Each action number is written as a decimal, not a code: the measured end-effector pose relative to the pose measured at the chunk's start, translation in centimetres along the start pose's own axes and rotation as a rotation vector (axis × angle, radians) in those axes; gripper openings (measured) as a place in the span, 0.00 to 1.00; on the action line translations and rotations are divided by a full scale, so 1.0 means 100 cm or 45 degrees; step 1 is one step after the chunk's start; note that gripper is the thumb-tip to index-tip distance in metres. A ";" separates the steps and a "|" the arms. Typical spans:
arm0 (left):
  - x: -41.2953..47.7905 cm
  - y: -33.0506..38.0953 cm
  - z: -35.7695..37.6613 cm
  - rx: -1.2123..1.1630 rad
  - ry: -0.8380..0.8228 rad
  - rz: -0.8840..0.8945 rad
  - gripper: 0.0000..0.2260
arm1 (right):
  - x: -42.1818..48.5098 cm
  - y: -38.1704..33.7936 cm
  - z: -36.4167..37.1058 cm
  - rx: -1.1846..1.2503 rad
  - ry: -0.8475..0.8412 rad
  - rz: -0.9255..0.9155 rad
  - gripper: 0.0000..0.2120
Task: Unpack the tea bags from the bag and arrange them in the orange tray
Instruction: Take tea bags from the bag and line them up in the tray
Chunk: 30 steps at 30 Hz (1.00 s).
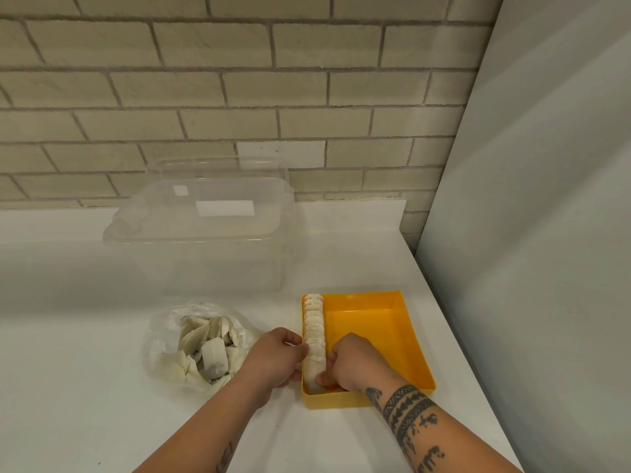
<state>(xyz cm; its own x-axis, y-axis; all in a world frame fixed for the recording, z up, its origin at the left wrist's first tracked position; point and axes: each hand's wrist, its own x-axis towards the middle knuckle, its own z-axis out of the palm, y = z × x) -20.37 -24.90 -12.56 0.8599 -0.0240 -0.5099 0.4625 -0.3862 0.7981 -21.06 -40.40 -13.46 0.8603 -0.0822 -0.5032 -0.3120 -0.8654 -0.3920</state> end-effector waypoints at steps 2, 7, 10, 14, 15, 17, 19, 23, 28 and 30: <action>-0.001 0.000 -0.001 -0.013 -0.006 -0.006 0.06 | 0.000 0.001 -0.002 0.007 -0.030 -0.005 0.20; -0.010 0.011 -0.007 -0.106 0.078 0.069 0.07 | -0.007 0.012 -0.025 0.131 0.028 0.025 0.10; -0.016 0.027 -0.009 -0.549 0.012 0.049 0.09 | -0.015 0.015 -0.039 0.319 0.222 -0.136 0.08; -0.024 0.043 -0.008 -1.192 -0.213 0.030 0.17 | -0.037 -0.005 -0.046 0.685 0.405 -0.448 0.04; -0.025 0.043 -0.006 -1.220 -0.260 0.050 0.19 | -0.040 -0.009 -0.047 0.723 0.426 -0.494 0.03; -0.025 0.043 -0.004 -1.184 -0.333 0.109 0.23 | -0.043 -0.015 -0.047 0.669 0.425 -0.548 0.05; -0.025 0.043 -0.001 -1.100 -0.378 0.148 0.29 | -0.043 -0.017 -0.046 0.573 0.398 -0.548 0.05; -0.031 0.045 -0.001 -0.985 -0.449 0.194 0.24 | -0.042 -0.012 -0.052 0.565 0.427 -0.583 0.09; -0.021 0.027 -0.008 -0.262 -0.217 0.471 0.04 | -0.040 -0.004 -0.067 0.485 0.483 -0.545 0.08; -0.021 0.024 -0.007 -0.173 -0.131 0.507 0.03 | -0.039 -0.002 -0.068 0.476 0.492 -0.541 0.07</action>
<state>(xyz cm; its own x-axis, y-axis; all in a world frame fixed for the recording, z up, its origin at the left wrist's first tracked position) -20.93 -25.19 -9.30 0.9543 -0.2409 -0.1771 0.1286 -0.2038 0.9705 -21.57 -43.31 -6.21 0.9993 -0.0036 0.0371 0.0263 -0.6387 -0.7690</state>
